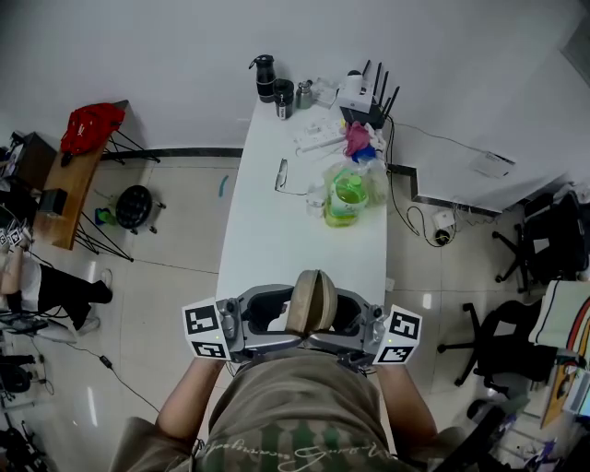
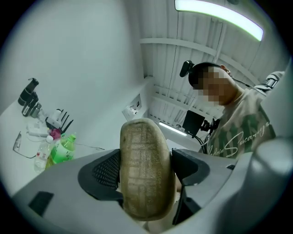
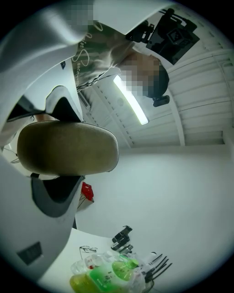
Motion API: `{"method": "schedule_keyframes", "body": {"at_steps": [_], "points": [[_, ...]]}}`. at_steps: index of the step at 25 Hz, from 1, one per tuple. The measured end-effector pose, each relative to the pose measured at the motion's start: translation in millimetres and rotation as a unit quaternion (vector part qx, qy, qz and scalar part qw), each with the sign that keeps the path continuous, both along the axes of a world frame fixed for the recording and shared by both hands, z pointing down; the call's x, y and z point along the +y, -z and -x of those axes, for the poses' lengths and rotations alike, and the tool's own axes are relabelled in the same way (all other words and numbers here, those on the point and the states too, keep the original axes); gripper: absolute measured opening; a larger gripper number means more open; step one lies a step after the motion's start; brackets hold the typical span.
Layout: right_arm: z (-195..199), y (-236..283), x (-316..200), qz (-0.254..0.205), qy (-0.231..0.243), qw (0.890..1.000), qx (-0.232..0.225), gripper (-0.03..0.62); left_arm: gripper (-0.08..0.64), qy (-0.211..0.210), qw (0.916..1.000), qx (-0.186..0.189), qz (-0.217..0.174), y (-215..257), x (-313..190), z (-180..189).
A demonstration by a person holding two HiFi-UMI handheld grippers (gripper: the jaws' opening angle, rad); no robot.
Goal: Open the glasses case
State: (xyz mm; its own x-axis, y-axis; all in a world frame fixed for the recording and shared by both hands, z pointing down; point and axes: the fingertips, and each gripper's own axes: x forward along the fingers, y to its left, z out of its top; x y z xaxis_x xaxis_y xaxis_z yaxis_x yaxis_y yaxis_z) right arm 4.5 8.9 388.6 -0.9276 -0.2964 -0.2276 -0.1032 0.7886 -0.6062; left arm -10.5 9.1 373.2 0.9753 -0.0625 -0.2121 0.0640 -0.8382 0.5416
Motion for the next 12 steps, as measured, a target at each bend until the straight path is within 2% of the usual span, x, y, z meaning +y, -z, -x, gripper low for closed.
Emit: {"method": "schedule_keyframes", "body": {"at_steps": [4,8,10,12], "points": [[-3.5,14.5,9.2,0.021,0.044,0.995,-0.084,0.368,0.364,-0.047,0.9951,0.070,0.051,14.3,4.8,12.9],[-12.4,27.6,17.6,0.037,0.082,0.982,-0.167,0.368,0.364,-0.077,0.9880,0.119,0.062,23.1,16.2,20.7],[-17.1,33.4,20.2,0.056,0.102,0.970,-0.213,0.368,0.363,-0.096,0.9781,0.160,0.092,28.4,18.2,24.5],[-21.4,39.1,22.4,0.073,0.119,0.957,-0.256,0.368,0.364,-0.114,0.9642,0.206,0.122,34.0,19.3,28.0]]}}
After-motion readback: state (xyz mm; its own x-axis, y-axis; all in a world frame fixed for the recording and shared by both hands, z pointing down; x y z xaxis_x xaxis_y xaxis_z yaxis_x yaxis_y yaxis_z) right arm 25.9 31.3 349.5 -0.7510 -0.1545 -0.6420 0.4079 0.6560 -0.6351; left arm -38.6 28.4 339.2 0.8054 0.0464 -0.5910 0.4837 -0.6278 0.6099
